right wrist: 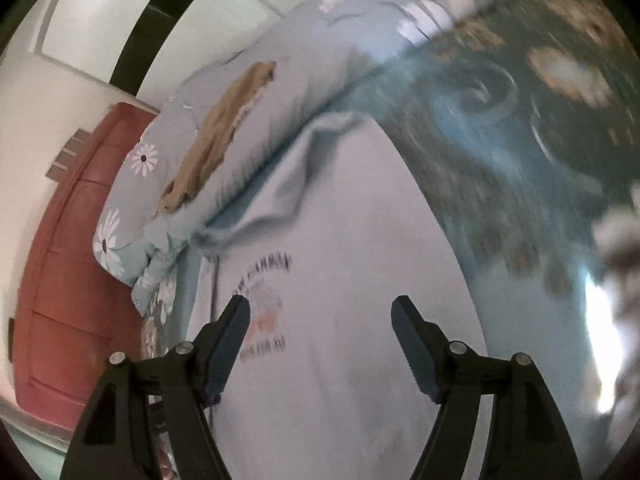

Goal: Fold clothes

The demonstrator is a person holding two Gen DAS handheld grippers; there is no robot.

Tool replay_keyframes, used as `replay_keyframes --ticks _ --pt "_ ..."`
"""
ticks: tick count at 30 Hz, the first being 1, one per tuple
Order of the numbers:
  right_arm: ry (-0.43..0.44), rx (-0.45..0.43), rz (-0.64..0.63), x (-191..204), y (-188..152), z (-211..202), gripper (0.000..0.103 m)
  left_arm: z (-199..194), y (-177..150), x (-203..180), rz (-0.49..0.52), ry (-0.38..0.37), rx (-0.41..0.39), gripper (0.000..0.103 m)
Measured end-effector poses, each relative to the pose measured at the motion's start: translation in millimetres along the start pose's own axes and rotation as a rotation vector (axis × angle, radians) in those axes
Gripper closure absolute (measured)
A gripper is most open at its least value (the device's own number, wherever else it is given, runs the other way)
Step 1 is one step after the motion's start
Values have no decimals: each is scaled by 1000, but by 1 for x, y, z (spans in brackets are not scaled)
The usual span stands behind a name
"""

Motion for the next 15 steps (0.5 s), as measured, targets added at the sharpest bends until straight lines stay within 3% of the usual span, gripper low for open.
replay_keyframes --ticks 4,6,8,11,15 --pt "12 -8 -29 3 5 5 29 -5 -4 6 -50 20 -22 46" --pt "29 -8 -30 7 2 7 29 -9 -3 10 -95 -2 -33 63" --pt "41 4 -20 7 -2 11 29 -12 -2 14 -125 -25 -40 72" --pt "29 23 2 -2 -7 13 29 -17 0 24 -124 5 -62 92" --pt "35 7 35 -10 -2 14 29 -33 6 35 -112 38 -125 98"
Point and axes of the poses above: each gripper's, at about its wrist camera, not at the fingertips, and z roughly the way its jaws point, x to its left, y to its top, the point moved 9 cm from there along z, roughly the way its jaws point, and after that the axes turned 10 degrees about -z, right-handed, at the moved point
